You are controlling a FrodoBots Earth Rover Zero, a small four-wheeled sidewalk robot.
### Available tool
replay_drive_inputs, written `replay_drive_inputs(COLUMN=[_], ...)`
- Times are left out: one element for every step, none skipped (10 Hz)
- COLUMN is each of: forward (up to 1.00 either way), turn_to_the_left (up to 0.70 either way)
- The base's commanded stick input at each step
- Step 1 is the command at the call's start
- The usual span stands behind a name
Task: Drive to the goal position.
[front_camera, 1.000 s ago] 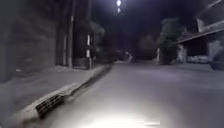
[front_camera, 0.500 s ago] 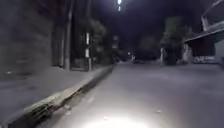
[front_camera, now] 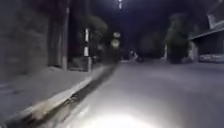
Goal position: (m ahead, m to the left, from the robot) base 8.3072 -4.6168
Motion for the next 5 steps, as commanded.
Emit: replay_drive_inputs(forward=[1.00, 1.00, 1.00, 1.00, 1.00], turn_to_the_left=[0.00, 0.00, 0.00, 0.00, -0.37])
